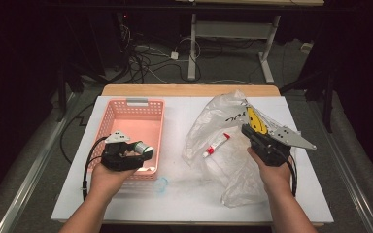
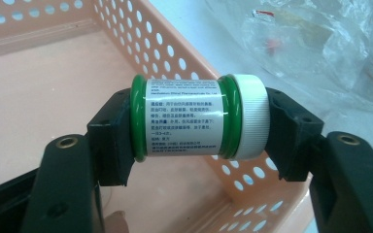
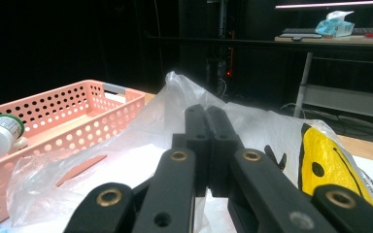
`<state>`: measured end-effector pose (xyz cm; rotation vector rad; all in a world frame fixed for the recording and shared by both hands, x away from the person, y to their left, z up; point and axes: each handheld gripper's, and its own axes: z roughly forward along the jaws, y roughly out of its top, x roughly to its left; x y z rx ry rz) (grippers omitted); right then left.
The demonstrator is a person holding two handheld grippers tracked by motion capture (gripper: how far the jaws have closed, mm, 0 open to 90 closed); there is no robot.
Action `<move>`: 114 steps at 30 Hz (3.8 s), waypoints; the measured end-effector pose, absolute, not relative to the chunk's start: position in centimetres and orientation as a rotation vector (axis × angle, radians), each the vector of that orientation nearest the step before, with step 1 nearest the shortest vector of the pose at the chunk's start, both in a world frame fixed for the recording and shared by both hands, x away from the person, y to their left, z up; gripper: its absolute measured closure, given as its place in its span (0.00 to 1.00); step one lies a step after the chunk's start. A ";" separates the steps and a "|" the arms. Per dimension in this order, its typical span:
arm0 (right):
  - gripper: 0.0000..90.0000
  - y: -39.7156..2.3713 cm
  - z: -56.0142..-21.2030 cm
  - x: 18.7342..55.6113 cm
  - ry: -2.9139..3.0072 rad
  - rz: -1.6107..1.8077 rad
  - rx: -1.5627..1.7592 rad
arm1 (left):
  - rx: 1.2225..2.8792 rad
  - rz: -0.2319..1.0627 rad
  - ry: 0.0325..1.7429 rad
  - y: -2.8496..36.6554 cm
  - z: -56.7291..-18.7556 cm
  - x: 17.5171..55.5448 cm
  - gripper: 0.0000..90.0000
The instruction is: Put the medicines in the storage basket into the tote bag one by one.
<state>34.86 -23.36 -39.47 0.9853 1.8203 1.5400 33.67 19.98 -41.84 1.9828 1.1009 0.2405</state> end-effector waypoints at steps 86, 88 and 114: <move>1.00 -23.1 -39.5 34.7 1.833 1.539 0.979 | 1.955 0.148 0.694 7.6 -40.7 28.1 0.39; 1.00 -23.0 -39.5 34.7 1.833 1.540 0.978 | 1.967 0.148 0.686 6.9 -40.7 28.3 0.39; 1.00 -22.7 -39.5 34.6 1.841 1.546 0.969 | 2.045 0.211 0.730 0.0 -43.4 33.1 0.39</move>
